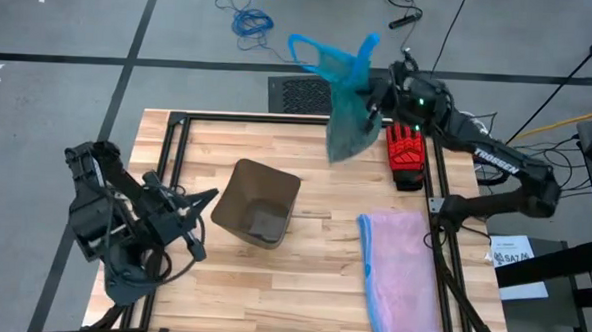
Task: Place trash/remove bag and relplace
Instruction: Remove the blue trash bag from the black trash bin
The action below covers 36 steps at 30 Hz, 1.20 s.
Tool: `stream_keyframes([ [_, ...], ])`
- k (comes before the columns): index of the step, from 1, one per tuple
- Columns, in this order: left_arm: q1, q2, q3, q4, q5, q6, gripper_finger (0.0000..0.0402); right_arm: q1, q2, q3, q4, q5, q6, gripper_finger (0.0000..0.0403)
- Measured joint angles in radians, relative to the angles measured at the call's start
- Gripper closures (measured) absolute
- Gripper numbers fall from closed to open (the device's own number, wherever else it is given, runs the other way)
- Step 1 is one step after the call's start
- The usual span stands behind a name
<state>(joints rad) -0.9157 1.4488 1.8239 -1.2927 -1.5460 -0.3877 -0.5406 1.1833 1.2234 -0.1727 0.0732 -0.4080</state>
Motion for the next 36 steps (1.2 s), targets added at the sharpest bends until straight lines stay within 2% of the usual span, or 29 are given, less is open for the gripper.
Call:
stream_keyframes([
  [6, 0.009, 0.004, -0.086, 0.026, 0.001, -0.053, 0.0401, -0.052, -0.083, -0.373, 0.365, 0.001, 0.065, 0.0403],
  [12, 0.031, 0.005, -0.166, 0.077, 0.002, -0.123, 0.0401, -0.094, -0.065, -0.651, 0.669, 0.073, 0.165, 0.0403],
  [15, 0.044, 0.005, -0.206, 0.078, 0.000, -0.173, 0.0401, -0.100, -0.061, -0.756, 0.746, 0.086, 0.199, 0.0403],
  [22, 0.110, 0.005, -0.285, 0.082, 0.002, -0.248, 0.0401, -0.100, -0.062, -0.881, 0.760, 0.088, 0.291, 0.0403],
  [26, 0.139, 0.005, -0.324, 0.073, 0.004, -0.313, 0.0401, -0.100, -0.061, -0.893, 0.656, 0.088, 0.344, 0.0403],
  [30, 0.160, 0.005, -0.351, 0.073, 0.002, -0.315, 0.0401, -0.103, -0.047, -0.893, 0.567, 0.087, 0.375, 0.0403],
  [36, 0.172, 0.005, -0.353, 0.072, -0.003, -0.314, 0.0401, -0.115, 0.035, -0.893, 0.494, 0.089, 0.444, 0.0403],
])
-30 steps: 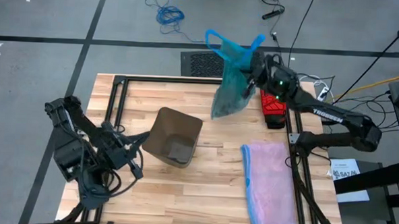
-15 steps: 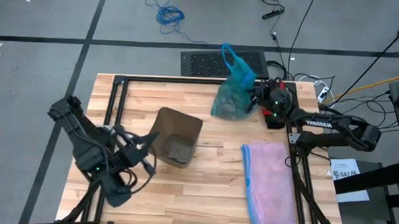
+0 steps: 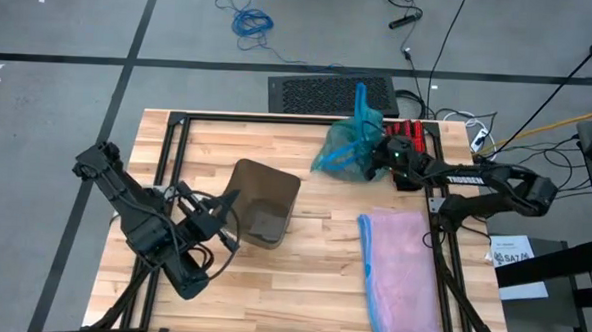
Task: Place trash/remove bag and relplace
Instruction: Remove the blue trash bag from the black trash bin
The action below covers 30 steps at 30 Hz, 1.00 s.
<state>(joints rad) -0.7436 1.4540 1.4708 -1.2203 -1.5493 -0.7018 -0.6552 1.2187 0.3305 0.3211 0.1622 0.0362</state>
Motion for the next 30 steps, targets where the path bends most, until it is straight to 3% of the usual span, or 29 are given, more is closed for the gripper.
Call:
stream_keyframes([
  [7, 0.004, 0.000, 0.000, -0.025, 0.000, 0.000, 0.0401, -0.001, 0.094, 0.000, 0.000, 0.000, 0.030, 0.0403],
  [13, 0.005, 0.000, 0.000, -0.027, 0.000, 0.000, 0.0402, -0.001, 0.049, 0.024, 0.021, 0.003, 0.030, 0.0389],
  [17, 0.004, 0.000, 0.000, -0.027, 0.000, 0.000, 0.0402, -0.001, 0.002, 0.080, 0.007, 0.003, -0.012, 0.0354],
  [25, 0.004, 0.000, 0.000, -0.022, 0.000, -0.001, 0.0402, -0.001, -0.032, 0.231, -0.211, 0.001, -0.051, 0.0261],
  [30, 0.005, 0.000, 0.000, -0.018, 0.000, -0.003, 0.0402, 0.000, -0.032, 0.252, -0.306, 0.032, -0.050, 0.0207],
])
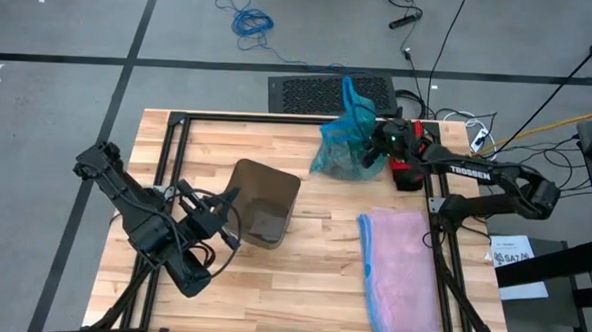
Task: Place trash/remove bag and relplace
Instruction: Remove the blue trash bag from the black trash bin
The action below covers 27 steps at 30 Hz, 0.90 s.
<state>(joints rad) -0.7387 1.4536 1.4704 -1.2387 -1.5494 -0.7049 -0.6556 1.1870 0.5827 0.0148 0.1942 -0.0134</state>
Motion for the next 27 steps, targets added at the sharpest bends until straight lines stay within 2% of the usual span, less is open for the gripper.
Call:
stream_keyframes([
  [3, 0.000, 0.000, 0.000, -0.001, 0.000, -0.022, 0.0402, 0.000, 0.000, 0.000, -0.076, 0.043, -0.020, 0.0179],
  [8, 0.000, 0.000, 0.000, -0.001, 0.000, -0.023, 0.0402, 0.016, -0.035, 0.000, -0.149, 0.037, -0.027, 0.0152],
  [17, 0.000, 0.000, 0.000, -0.001, 0.000, -0.024, 0.0402, 0.064, -0.210, 0.000, -0.184, 0.039, -0.023, 0.0150],
  [19, 0.000, 0.000, 0.000, -0.001, 0.000, -0.024, 0.0402, 0.065, -0.225, 0.000, -0.183, 0.057, -0.017, 0.0167],
  [21, 0.000, 0.000, 0.000, -0.001, 0.000, -0.024, 0.0402, 0.064, -0.217, 0.000, -0.182, 0.144, -0.016, 0.0200],
  [23, 0.000, 0.000, 0.000, 0.000, 0.000, -0.024, 0.0402, 0.063, -0.182, 0.000, -0.163, 0.219, 0.008, 0.0249],
  [27, 0.000, 0.000, 0.000, 0.000, 0.000, -0.024, 0.0402, 0.066, -0.058, 0.000, -0.074, 0.210, 0.031, 0.0372],
])
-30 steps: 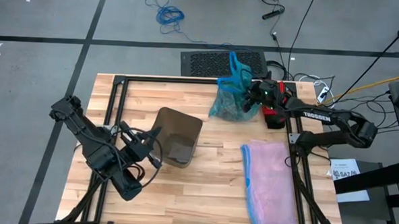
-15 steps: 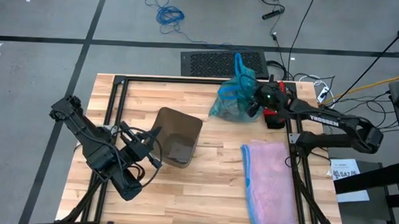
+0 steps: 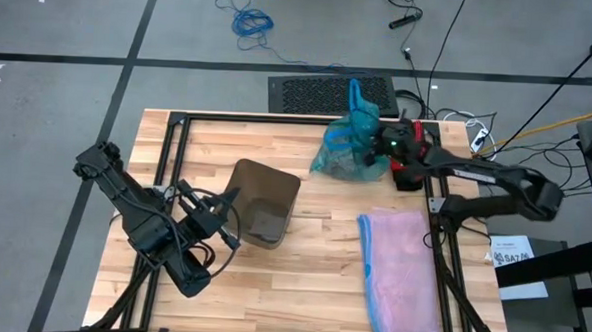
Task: Place trash/remove bag and relplace
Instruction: Remove the blue trash bag from the black trash bin, then insert the pink trash bag into the black trash bin
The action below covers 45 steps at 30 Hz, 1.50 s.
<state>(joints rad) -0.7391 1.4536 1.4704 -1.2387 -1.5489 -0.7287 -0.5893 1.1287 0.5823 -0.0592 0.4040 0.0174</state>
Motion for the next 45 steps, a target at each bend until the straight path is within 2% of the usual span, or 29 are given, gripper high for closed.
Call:
stream_keyframes([
  [1, 0.000, 0.000, 0.000, 0.000, 0.000, 0.000, 0.0402, 0.005, 0.039, 0.000, 0.024, -0.010, -0.002, 0.0387],
  [8, 0.000, 0.000, 0.000, 0.000, 0.000, 0.000, 0.0402, 0.036, 0.306, 0.000, 0.099, -0.015, 0.012, 0.0401],
  [14, 0.000, 0.000, 0.000, 0.000, 0.000, 0.000, 0.0402, 0.019, 0.391, 0.000, 0.099, -0.014, 0.030, 0.0402],
  [18, 0.000, 0.000, 0.000, 0.000, 0.000, 0.000, 0.0402, 0.020, 0.336, 0.000, 0.094, -0.012, 0.020, 0.0402],
  [24, 0.000, 0.000, 0.000, -0.002, 0.000, -0.016, 0.0402, 0.040, 0.174, 0.065, -0.036, 0.010, 0.051, 0.0386],
  [27, 0.006, 0.000, 0.000, -0.009, 0.001, -0.053, 0.0402, 0.053, 0.109, 0.114, -0.151, 0.062, 0.058, 0.0359],
  [31, 0.007, 0.000, 0.000, -0.038, 0.005, -0.103, 0.0402, 0.081, 0.048, 0.210, -0.371, 0.065, 0.126, 0.0308],
  [36, 0.024, 0.000, 0.000, -0.120, 0.007, -0.238, 0.0402, 0.199, 0.015, 0.348, -0.676, 0.059, 0.214, 0.0247],
  [40, 0.050, 0.000, 0.000, -0.194, 0.042, -0.333, 0.0402, 0.312, 0.014, 0.435, -0.858, -0.059, 0.358, 0.0219],
  [43, 0.066, 0.000, 0.000, -0.213, 0.065, -0.339, 0.0402, 0.417, 0.014, 0.453, -0.938, -0.182, 0.488, 0.0212],
  [45, 0.072, 0.000, 0.000, -0.216, 0.067, -0.339, 0.0402, 0.497, 0.014, 0.450, -0.982, -0.216, 0.557, 0.0211],
])
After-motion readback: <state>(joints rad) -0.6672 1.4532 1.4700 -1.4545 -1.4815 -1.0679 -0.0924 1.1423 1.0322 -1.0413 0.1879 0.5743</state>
